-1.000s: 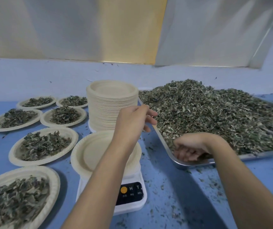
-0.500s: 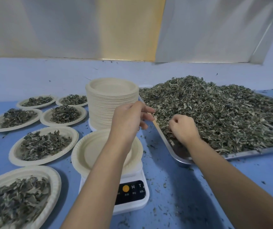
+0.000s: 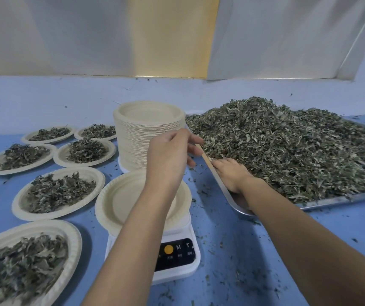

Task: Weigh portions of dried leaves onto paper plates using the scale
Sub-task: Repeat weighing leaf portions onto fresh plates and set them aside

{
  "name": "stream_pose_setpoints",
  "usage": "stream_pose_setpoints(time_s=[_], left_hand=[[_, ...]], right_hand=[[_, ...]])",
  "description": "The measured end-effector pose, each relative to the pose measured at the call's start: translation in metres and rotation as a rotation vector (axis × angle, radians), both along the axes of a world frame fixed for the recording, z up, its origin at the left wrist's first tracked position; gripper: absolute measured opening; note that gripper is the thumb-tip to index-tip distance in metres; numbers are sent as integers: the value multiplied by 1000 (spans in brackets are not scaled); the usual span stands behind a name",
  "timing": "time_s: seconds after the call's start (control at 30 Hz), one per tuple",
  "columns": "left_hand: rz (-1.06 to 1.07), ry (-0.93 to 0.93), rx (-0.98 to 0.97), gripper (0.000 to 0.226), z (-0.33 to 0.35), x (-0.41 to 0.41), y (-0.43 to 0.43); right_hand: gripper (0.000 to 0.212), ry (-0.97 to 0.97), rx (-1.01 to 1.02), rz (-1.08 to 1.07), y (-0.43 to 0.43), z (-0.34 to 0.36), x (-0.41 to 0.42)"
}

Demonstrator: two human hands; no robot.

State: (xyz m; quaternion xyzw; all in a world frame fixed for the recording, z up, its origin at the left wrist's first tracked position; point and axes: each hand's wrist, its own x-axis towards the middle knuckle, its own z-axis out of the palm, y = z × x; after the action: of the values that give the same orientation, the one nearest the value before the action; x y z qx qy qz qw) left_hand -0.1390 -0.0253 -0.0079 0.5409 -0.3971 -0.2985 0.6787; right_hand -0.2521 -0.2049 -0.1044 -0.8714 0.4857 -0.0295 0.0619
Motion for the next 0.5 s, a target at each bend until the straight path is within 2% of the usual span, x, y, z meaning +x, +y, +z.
stream_pose_setpoints(time_s=[0.13,0.27,0.37,0.43,0.5], left_hand=[[-1,-23,8,32,-1,0,0],[3,-25,15,32,-2,0,-1],[1,-25,12,33,-3,1,-1],[3,-19,14,33,-3,2,0],[6,-19,17,33,-3,3,0]], right_hand=[[33,-47,-88,-13,10,3,-3],[39,15,-273,-16,16,3,-6],[45,98,-196,-11,14,3,-6],[46,96,-83,-1,14,4,-6],[42,73,-84,3,15,5,-6]])
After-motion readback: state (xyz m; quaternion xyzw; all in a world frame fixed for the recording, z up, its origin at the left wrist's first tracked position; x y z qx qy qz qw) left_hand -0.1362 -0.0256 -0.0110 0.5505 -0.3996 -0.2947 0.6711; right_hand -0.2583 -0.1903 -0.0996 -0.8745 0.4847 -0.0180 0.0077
